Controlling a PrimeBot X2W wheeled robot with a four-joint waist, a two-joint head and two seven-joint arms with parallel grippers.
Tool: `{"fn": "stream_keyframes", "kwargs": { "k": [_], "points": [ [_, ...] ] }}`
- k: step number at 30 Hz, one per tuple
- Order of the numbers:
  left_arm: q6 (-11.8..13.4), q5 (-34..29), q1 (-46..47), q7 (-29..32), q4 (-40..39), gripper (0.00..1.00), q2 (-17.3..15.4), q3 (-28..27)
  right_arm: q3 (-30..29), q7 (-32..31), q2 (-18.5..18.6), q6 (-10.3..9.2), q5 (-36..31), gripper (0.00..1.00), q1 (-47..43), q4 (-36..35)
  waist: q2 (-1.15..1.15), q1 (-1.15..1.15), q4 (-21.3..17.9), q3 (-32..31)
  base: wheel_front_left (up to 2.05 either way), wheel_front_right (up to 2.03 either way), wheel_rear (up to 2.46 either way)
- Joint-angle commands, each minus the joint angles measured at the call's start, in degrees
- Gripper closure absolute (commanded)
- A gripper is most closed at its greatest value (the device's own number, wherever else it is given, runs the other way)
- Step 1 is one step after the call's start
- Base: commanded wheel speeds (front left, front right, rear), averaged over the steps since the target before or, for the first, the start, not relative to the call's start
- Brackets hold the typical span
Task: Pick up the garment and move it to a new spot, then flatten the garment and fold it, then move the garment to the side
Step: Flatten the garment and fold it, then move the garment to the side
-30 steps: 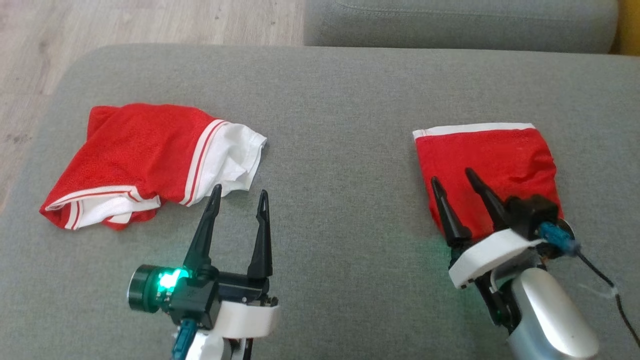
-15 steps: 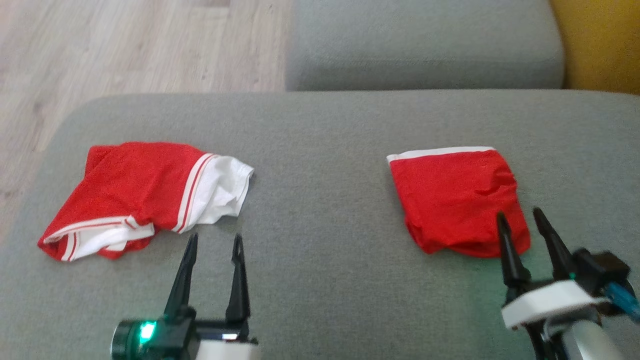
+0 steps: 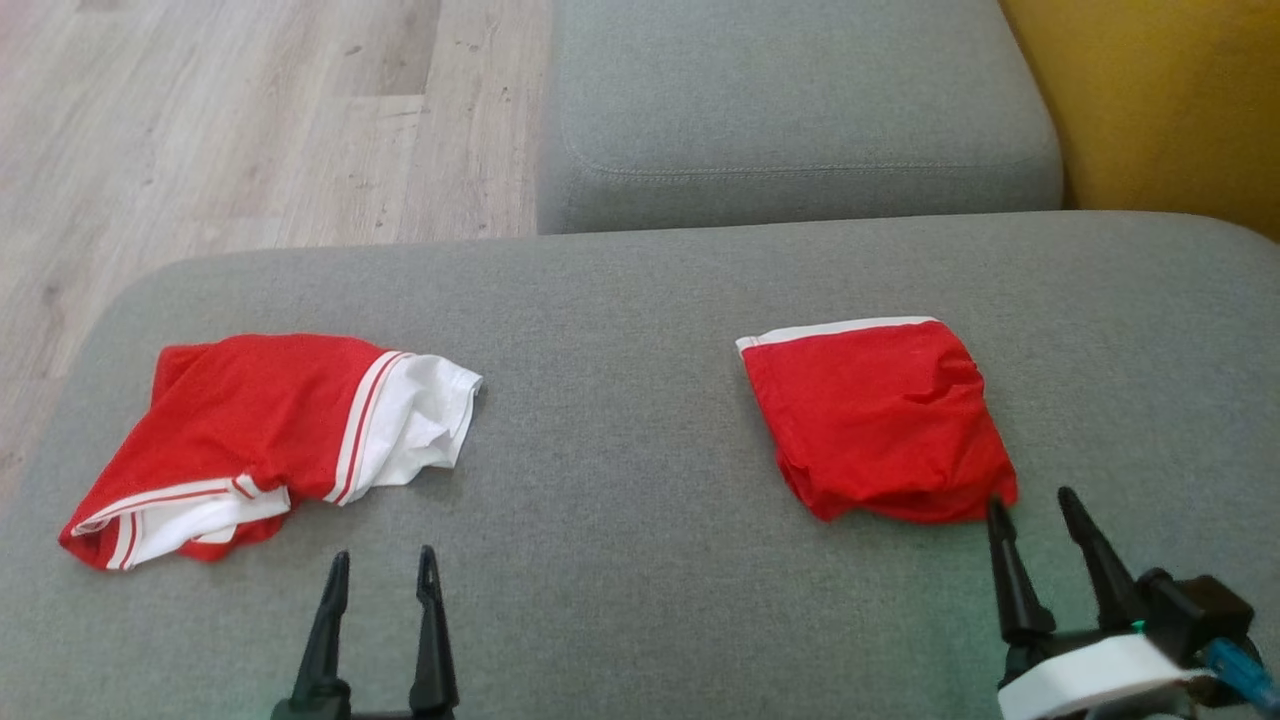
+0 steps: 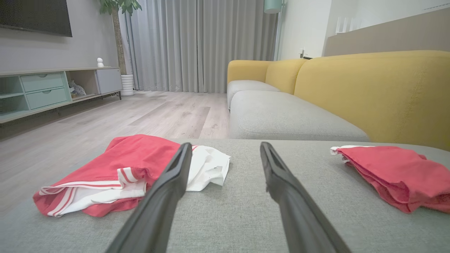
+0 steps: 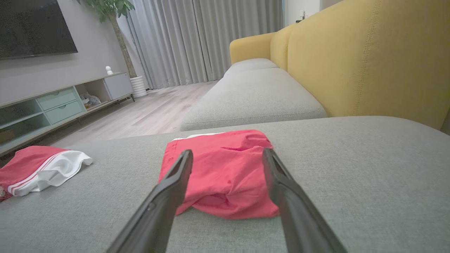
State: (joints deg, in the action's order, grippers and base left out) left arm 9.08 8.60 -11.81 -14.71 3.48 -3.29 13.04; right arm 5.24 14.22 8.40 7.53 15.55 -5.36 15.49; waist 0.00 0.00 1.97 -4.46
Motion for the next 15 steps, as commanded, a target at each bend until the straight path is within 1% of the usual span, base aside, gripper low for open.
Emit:
{"fn": "stream_keyframes", "kwargs": {
  "k": [1, 8, 15],
  "points": [
    [0.2, 0.4, 2.1, -0.3, -1.5, 0.0, 0.4, -2.0, 1.3, 0.8, 0.7, -0.04, -0.5, 0.0, 1.7, -2.0, 0.0, 0.0, -0.1, 0.0, 0.0, 0.0, 0.0],
    [-0.7, 0.2, 2.4, -0.3, 0.0, 0.0, 0.4, -2.4, 2.4, 0.8, 0.9, -0.04, -1.2, 0.0, 1.8, -1.8, 0.0, 0.0, -0.4, 0.1, 0.0, 0.0, 0.0],
    [-0.9, 0.1, 2.8, -0.3, 0.4, 0.0, 0.4, -2.1, 3.5, 0.8, 1.6, -0.04, -1.8, 0.0, 2.1, -1.3, 0.0, 0.0, -0.2, 0.3, 0.0, 0.0, 0.0]
  ]
}}
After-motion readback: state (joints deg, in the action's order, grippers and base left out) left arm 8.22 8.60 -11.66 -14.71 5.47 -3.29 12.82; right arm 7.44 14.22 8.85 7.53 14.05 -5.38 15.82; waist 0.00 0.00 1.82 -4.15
